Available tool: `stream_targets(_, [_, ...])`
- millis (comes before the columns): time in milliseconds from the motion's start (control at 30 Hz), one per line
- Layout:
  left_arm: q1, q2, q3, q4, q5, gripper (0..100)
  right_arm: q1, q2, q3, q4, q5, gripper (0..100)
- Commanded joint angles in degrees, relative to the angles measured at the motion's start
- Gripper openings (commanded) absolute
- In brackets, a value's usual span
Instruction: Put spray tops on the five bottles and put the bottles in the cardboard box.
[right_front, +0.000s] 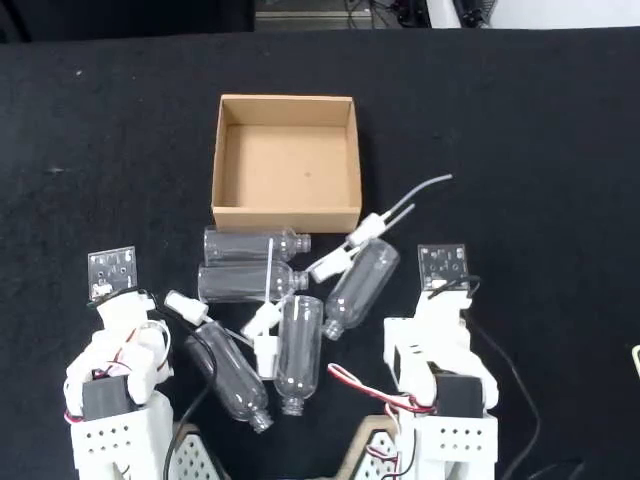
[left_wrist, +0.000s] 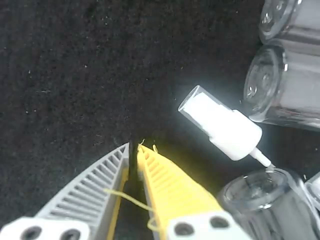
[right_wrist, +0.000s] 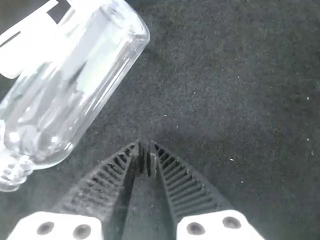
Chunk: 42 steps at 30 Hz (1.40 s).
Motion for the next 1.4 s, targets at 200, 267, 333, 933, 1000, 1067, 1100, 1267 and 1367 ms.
stream_targets(200, [-0.9, -0.4, 1.1, 0.5, -0.4, 3, -0.8, -1.1, 0.0, 0.3, 0.5, 2.8])
stream_targets(267, [-0.9, -0.5, 0.8, 0.4, -0.6, 3, -0.7, -1.2, -0.2, 0.0, 0.6, 2.9])
stream_targets(333, [-1.0, -0.5, -0.7, -0.3, -0.6, 3, -0.3, -1.2, -1.7, -1.1, 0.6, 2.9])
stream_targets(933, [-3.9, -0.3, -22.1, -21.6, -12.2, 3, 19.3, -1.2, -16.1, -23.1, 3.7, 23.3])
stream_targets(1000, [-3.9, -0.1, -28.0, -17.8, -12.3, 3, 22.0, -1.2, -20.3, -21.2, 4.0, 23.2])
stream_targets(1067, [-3.9, 0.0, -34.3, -13.7, -12.6, 6, 21.9, -1.0, -26.1, -17.8, 4.2, 23.2])
stream_targets(1100, [-3.9, 0.4, -37.2, -11.7, -12.6, 9, 21.3, -0.7, -29.2, -16.2, 4.4, 23.2])
stream_targets(1267, [-3.9, 11.1, -48.7, -4.1, -14.0, 17, 15.0, 1.1, -44.3, -6.4, 11.5, 15.4])
stream_targets(1367, [-3.8, 21.6, -55.3, 0.3, -19.6, 16, 13.0, 6.5, -51.5, -0.7, 15.2, 11.4])
